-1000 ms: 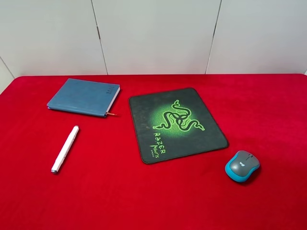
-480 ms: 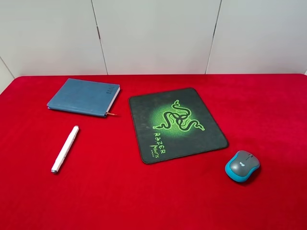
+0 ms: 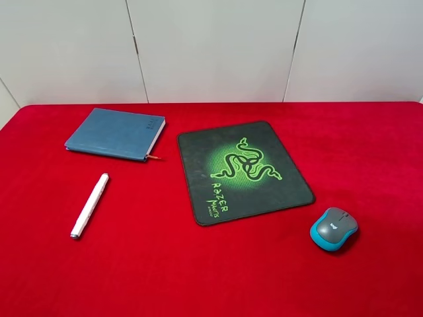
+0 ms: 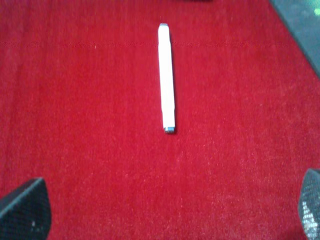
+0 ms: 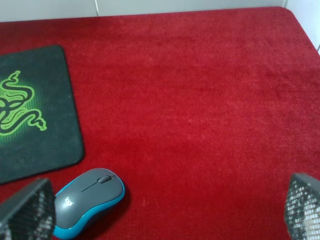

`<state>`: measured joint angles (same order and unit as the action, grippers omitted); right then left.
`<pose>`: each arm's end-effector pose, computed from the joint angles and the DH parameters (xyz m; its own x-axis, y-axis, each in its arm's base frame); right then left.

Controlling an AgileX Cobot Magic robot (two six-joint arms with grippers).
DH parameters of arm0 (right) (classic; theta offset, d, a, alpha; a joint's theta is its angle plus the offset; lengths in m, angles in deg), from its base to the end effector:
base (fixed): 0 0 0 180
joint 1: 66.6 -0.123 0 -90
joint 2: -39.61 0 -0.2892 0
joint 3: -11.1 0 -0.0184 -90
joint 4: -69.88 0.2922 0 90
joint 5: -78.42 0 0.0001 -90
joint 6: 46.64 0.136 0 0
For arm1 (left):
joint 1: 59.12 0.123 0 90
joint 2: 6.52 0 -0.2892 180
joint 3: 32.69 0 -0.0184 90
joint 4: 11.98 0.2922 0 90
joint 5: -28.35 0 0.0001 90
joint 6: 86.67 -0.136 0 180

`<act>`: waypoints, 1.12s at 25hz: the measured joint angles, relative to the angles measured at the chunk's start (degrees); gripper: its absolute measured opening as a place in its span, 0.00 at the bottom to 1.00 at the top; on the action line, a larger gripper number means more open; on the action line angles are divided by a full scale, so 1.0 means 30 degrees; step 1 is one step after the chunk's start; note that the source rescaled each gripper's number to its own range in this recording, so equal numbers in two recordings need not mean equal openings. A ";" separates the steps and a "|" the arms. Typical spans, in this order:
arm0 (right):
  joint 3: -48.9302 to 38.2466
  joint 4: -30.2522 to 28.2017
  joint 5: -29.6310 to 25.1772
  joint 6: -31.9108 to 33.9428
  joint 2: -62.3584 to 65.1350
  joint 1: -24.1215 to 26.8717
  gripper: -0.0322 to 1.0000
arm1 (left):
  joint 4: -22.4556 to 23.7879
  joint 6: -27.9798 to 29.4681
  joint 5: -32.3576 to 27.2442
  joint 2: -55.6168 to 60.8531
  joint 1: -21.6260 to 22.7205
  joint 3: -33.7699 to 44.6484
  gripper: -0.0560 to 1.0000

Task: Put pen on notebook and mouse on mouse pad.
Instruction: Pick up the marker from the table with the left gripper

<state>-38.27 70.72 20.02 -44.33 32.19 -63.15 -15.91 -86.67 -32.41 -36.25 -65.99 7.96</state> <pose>0.0706 -0.0026 0.2778 -0.4220 0.0735 -0.9036 0.0692 0.9964 0.0487 0.1183 -0.0225 0.2926 -0.6576 0.0455 -0.7520 0.1422 0.9877 -0.0646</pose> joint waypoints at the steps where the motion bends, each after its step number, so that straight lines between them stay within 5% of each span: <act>1: 0.0000 0.0000 0.0000 0.0000 0.0000 0.0000 1.00 | 0.0000 0.0000 0.0044 -0.0872 0.0000 -0.0210 0.99; 19: 0.0000 0.0000 0.0000 0.0000 0.0000 0.0000 1.00 | -0.0078 0.0000 0.2862 -1.4923 -0.0019 -0.3066 0.99; 28: 0.0000 0.0000 0.0000 0.0000 0.0000 0.0000 1.00 | -0.0041 0.0000 0.5093 -1.9460 -0.1384 -0.3164 0.99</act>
<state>-38.27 70.72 20.02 -44.33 32.19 -63.15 -16.04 -86.67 -17.13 -94.63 -70.14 -1.53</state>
